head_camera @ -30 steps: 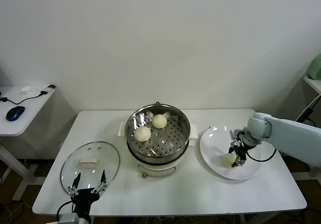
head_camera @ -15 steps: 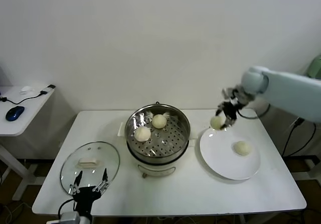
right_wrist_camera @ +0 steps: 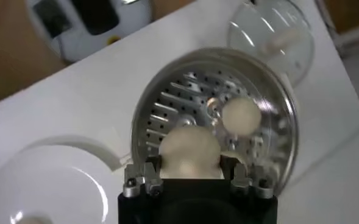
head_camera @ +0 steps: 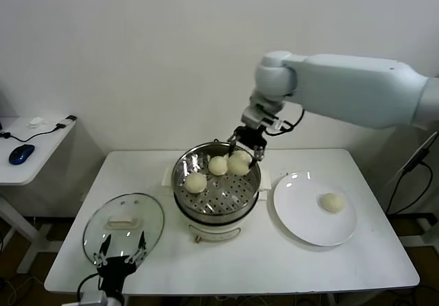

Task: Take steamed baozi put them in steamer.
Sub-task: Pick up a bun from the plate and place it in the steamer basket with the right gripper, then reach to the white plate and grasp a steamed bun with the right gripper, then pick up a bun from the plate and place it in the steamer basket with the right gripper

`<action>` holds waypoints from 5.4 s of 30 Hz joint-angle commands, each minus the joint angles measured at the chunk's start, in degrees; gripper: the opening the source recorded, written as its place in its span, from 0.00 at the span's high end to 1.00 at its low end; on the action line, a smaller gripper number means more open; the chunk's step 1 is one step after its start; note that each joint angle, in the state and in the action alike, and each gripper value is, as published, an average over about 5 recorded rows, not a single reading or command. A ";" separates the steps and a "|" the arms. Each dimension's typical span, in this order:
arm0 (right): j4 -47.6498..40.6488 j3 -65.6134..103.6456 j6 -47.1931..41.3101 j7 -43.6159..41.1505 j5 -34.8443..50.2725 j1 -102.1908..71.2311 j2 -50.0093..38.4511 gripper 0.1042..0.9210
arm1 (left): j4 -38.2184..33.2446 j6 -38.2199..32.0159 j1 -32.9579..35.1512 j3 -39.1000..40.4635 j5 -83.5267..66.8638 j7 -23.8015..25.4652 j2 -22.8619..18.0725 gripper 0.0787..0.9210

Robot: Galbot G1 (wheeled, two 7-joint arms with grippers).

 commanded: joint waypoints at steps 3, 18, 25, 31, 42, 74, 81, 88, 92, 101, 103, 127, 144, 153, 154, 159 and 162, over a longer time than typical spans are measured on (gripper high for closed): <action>0.33 1.36 12.49 2.12 -13.48 -8.22 8.58 0.34 | 0.24 -0.13 0.21 -0.38 -0.07 -0.09 0.00 0.12; -5.51 1.86 10.03 6.00 -18.56 -15.94 10.19 0.32 | 0.60 -0.43 0.32 -0.64 -0.12 -0.27 -0.08 0.12; -6.48 2.59 10.74 9.35 -16.40 -15.70 9.78 0.14 | 0.33 -0.40 0.54 -0.65 -0.09 -0.36 -0.06 0.12; -9.30 0.17 13.78 0.58 -3.90 -3.61 0.94 0.12 | -0.69 -0.45 1.17 -0.27 0.16 -0.28 -0.32 0.12; -20.11 -16.51 -7.97 -2.79 6.83 8.33 -19.57 0.12 | -1.39 -0.57 1.20 -0.06 0.14 -0.14 -0.32 0.12; -33.43 18.79 -22.58 5.88 -8.79 -39.14 -20.74 0.12 | -0.67 -0.70 2.42 -0.67 0.97 0.27 -1.46 0.12; -34.67 20.06 -22.55 5.56 -10.05 -39.87 -19.42 0.12 | -0.77 -0.77 2.49 -0.64 0.96 0.27 -1.54 0.12; -32.37 17.41 -22.51 4.40 -9.95 -35.21 -20.10 0.20 | -1.18 -0.70 2.66 -0.55 0.97 0.31 -1.43 0.12; -28.67 10.68 -22.67 3.19 -6.38 -27.83 -21.31 0.32 | -1.55 -0.62 2.75 -0.40 0.99 0.37 -1.23 0.12; -13.29 -15.30 -26.00 2.31 17.61 4.54 -18.28 0.36 | -2.61 -0.11 2.59 0.48 1.08 0.65 -0.33 0.12; -8.81 -19.34 -27.98 2.36 23.87 11.78 -16.30 0.36 | -2.94 0.08 2.54 0.73 1.12 0.71 -0.11 0.12; 1.94 -11.81 -49.44 23.28 39.92 -0.09 1.90 0.36 | -4.88 0.79 2.48 1.64 1.47 0.86 0.13 0.12; -4.25 -9.73 -49.84 24.96 31.35 -10.26 1.13 0.36 | -3.68 0.88 1.58 1.26 0.85 0.99 0.01 0.12; -4.68 -6.10 -46.86 23.35 31.95 -9.03 -0.17 0.33 | -3.93 1.13 1.53 1.20 0.82 0.98 -0.02 0.12; -4.70 -5.71 -45.90 22.21 32.41 -8.05 -0.54 0.30 | -4.02 1.16 1.55 1.18 0.82 0.99 -0.01 0.12; -4.91 -5.00 -40.20 15.71 36.55 -1.62 -4.34 0.16 | -4.80 1.48 1.67 1.02 0.86 1.38 0.02 0.12; -5.13 -0.99 -38.92 16.65 38.96 -0.14 -9.39 0.13 | -5.14 1.44 1.69 0.90 1.10 1.91 -0.02 0.12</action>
